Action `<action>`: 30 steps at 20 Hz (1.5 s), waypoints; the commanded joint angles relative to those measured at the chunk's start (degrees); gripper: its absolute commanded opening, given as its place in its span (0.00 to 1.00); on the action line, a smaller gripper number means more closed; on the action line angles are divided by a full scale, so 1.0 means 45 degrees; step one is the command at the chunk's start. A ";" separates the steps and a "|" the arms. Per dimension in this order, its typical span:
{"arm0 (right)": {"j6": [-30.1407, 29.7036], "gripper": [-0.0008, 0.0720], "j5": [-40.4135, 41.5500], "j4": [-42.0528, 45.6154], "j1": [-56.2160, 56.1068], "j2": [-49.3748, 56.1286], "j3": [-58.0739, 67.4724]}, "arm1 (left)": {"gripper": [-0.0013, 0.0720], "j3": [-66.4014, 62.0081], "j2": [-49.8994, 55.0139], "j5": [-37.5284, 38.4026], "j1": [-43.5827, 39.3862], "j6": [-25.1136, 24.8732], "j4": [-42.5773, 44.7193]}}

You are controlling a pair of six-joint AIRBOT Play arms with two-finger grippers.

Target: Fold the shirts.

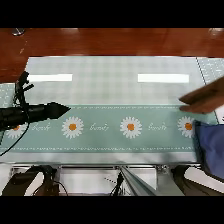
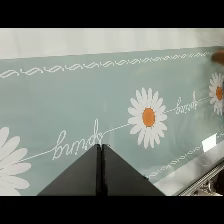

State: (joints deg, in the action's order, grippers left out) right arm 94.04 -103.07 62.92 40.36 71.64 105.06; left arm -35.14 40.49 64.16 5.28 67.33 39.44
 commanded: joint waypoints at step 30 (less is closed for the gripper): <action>0.0049 0.05 0.6606 0.5872 -1.1822 -0.0267 -0.4532 | 0.05 -0.8796 0.4459 -0.1229 -0.4158 0.3211 0.6091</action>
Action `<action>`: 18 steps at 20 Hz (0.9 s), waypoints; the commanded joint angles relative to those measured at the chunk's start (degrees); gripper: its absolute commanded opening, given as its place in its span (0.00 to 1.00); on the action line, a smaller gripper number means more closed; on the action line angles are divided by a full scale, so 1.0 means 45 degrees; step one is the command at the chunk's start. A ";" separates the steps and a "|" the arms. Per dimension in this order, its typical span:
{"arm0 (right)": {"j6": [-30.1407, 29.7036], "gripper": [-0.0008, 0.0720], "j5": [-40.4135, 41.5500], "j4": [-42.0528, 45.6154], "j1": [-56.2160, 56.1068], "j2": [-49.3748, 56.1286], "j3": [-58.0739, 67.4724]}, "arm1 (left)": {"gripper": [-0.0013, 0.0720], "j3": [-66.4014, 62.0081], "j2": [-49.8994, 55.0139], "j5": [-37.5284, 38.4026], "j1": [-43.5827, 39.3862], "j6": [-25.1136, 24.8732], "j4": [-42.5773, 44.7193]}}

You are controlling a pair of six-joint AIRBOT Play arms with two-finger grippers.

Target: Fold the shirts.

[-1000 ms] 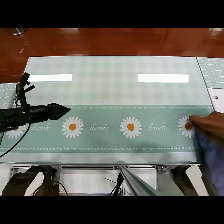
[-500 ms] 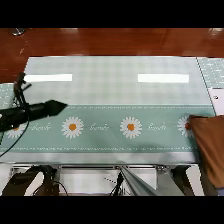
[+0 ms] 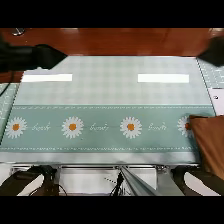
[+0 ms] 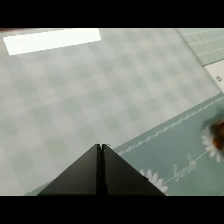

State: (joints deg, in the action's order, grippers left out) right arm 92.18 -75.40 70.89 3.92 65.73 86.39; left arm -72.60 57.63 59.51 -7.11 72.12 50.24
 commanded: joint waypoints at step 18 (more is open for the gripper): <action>0.2404 0.05 0.2720 0.5853 -0.4323 0.1360 -0.4823 | 0.05 0.1753 0.2220 0.0112 -0.1535 0.3473 0.5314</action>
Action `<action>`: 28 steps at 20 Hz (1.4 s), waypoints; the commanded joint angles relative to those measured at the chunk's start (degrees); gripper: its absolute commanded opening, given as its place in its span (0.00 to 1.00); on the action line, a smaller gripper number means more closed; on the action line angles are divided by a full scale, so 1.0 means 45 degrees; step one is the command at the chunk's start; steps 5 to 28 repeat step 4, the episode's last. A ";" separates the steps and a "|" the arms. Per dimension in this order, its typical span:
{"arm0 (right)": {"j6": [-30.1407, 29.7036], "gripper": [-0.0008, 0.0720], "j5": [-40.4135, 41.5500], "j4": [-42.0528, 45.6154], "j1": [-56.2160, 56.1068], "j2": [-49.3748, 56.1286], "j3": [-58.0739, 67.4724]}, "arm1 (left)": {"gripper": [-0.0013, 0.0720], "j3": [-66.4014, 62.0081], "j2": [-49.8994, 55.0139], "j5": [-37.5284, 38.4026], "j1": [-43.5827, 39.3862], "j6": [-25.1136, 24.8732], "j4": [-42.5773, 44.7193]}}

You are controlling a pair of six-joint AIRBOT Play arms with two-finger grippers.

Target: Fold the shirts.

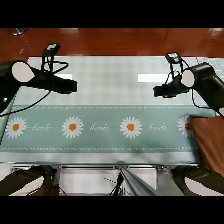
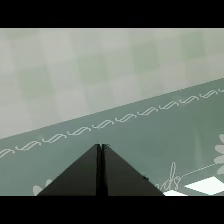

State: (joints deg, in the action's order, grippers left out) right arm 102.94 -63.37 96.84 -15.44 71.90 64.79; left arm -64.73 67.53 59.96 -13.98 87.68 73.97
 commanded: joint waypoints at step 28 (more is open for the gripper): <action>0.0015 0.05 0.0049 0.0087 -0.0019 -0.0010 -0.0024 | 0.05 0.0005 0.0019 0.0010 -0.0010 0.0015 0.0039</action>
